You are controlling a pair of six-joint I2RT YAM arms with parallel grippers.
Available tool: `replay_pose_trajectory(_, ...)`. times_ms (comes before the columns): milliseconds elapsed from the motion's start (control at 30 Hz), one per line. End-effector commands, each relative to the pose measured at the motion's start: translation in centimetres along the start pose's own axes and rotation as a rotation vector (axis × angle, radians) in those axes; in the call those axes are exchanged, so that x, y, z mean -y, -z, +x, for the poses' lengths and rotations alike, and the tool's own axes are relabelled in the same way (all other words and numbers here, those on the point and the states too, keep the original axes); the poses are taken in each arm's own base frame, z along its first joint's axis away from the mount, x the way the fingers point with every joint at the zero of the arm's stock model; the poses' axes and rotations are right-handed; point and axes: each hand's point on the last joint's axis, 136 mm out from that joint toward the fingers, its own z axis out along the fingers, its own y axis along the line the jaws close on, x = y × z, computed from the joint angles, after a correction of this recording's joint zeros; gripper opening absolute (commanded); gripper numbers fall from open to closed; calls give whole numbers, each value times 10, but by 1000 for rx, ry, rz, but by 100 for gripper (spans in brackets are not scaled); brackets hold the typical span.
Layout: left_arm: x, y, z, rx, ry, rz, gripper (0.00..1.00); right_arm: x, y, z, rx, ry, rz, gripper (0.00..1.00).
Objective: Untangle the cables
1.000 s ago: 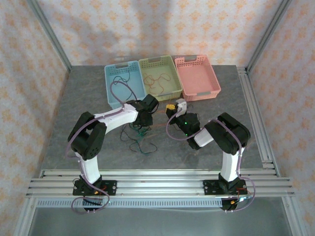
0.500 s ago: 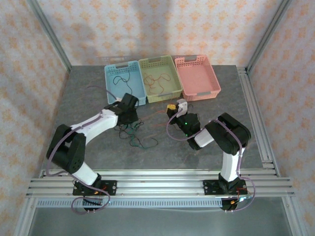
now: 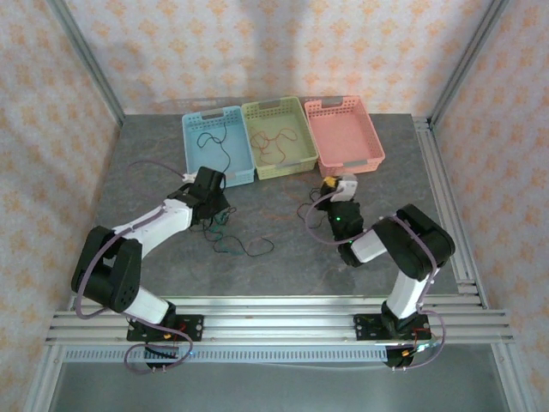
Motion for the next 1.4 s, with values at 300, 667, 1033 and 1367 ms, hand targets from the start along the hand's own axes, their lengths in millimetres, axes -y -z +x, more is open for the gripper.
replay_pose_trajectory(300,-2,-2,-5,28,27,5,0,-8,-7,-11,10,-114,-103,0)
replay_pose_trajectory(667,-1,-5,-4,14,23,0,0,-158,16,-95,94,116,-530,0)
replay_pose_trajectory(1033,-2,-2,-5,30,31,10,0,-229,-48,-237,334,174,-500,0)
replay_pose_trajectory(1367,-1,-2,-5,31,31,17,0,-264,-74,-341,535,151,-468,0)
